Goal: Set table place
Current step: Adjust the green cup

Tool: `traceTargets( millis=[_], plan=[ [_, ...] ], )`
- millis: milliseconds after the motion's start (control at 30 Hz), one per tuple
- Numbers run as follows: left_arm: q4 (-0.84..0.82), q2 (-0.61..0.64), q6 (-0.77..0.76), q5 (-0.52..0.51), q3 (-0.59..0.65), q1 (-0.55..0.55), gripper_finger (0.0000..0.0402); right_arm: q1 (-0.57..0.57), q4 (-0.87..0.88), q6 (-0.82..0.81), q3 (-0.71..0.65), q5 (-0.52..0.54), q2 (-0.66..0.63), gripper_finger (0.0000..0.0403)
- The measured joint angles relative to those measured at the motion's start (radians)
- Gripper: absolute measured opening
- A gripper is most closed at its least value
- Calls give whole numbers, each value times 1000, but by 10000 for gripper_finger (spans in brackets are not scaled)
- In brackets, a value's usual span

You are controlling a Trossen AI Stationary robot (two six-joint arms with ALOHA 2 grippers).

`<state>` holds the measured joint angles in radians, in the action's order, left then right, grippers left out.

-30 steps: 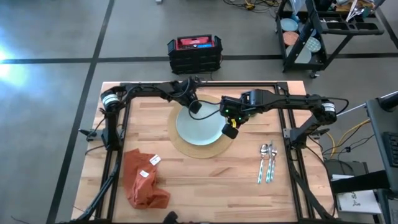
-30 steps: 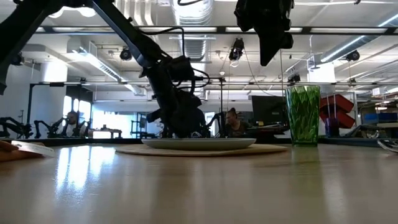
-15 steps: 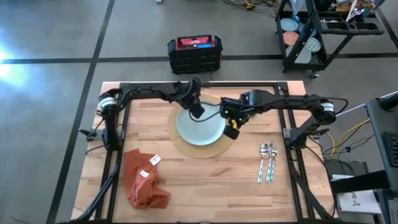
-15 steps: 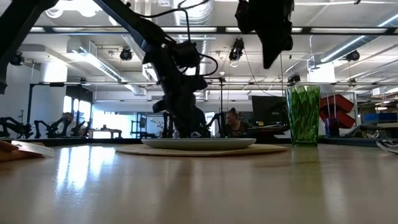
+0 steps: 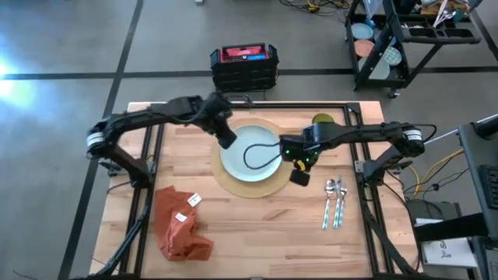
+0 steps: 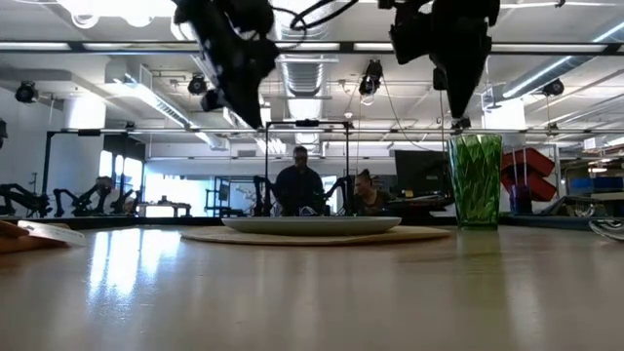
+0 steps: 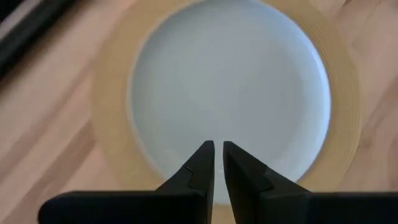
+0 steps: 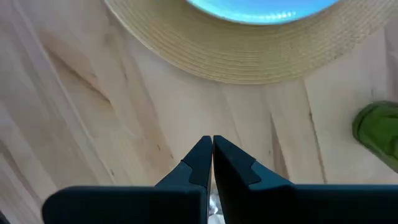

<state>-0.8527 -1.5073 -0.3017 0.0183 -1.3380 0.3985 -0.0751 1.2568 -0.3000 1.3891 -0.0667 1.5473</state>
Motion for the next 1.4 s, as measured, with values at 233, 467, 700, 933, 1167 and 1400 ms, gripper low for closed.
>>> traceTargets(
  millis=[233,467,700,933,1167,1400],
  plan=[
    [50,150,-138,-7,50,-10,21,-50,0,-64,41,153,-125,0],
    [93,210,-187,-103,45,-87,21,-195,76,-77,40,182,-231,20],
    [101,220,-208,-108,43,-100,21,-313,78,61,35,59,-202,159],
    [85,216,-205,-115,43,-115,21,-376,77,92,33,134,-108,250],
    [73,217,-205,-115,43,-119,21,-439,80,85,31,150,-33,214],
    [65,218,-205,-115,44,-123,21,-460,74,127,24,220,12,159]
  ],
)
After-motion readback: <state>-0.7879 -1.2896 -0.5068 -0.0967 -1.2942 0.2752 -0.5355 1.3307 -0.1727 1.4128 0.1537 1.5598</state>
